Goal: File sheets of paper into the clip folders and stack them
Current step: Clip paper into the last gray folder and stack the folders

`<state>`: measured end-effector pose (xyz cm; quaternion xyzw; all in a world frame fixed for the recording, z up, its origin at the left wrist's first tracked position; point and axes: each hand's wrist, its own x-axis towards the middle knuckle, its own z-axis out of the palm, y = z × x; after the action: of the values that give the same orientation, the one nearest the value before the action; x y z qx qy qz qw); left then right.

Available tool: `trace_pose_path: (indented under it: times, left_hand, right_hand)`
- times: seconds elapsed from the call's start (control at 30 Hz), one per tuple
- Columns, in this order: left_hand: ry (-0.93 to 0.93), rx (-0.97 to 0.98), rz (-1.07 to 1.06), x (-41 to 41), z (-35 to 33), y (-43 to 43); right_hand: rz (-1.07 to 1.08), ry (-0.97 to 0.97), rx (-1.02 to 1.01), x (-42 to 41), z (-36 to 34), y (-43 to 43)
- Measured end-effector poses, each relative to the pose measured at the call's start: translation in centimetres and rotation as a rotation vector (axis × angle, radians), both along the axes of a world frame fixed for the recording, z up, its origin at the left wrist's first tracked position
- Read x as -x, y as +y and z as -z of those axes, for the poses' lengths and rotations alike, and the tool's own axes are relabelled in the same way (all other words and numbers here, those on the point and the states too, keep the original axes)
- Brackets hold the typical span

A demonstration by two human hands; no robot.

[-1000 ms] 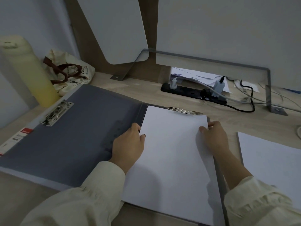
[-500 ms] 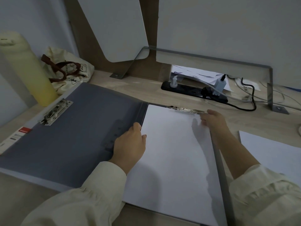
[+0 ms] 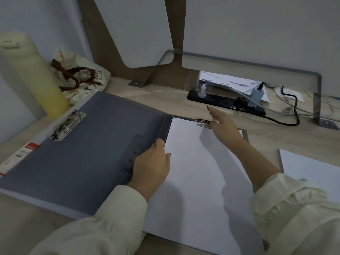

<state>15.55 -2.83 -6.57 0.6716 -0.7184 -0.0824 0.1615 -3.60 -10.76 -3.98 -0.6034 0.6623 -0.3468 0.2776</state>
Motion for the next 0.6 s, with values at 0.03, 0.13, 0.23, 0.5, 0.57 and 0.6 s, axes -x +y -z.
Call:
trace_pose_path:
  times: [0.03, 0.13, 0.23, 0.5, 0.57, 0.6]
  left_hand:
    - [0.001, 0.001, 0.002, 0.0, 0.0, 0.0]
    - [-0.007, 0.010, 0.011, 0.0, 0.1, 0.0]
    - [-0.012, 0.032, 0.033, -0.1, 0.3, 0.1]
    - [-0.001, 0.045, 0.051, -0.4, 0.4, 0.2]
    - [0.006, 0.038, 0.047, -0.3, 0.4, 0.2]
    - [0.004, 0.035, 0.047, -0.3, 0.4, 0.3]
  right_hand:
    - [-0.022, 0.074, 0.011, -0.2, 0.1, -0.2]
    - [-0.056, 0.256, 0.073, -0.8, 0.7, -0.7]
    - [-0.072, 0.325, 0.082, -1.1, 1.6, -0.6]
    - [-0.079, 0.443, 0.043, -1.5, 3.1, -0.3]
    - [-0.086, 0.484, 0.055, -1.6, 3.2, -0.1]
    - [-0.087, 0.501, 0.050, -1.6, 3.2, 0.0]
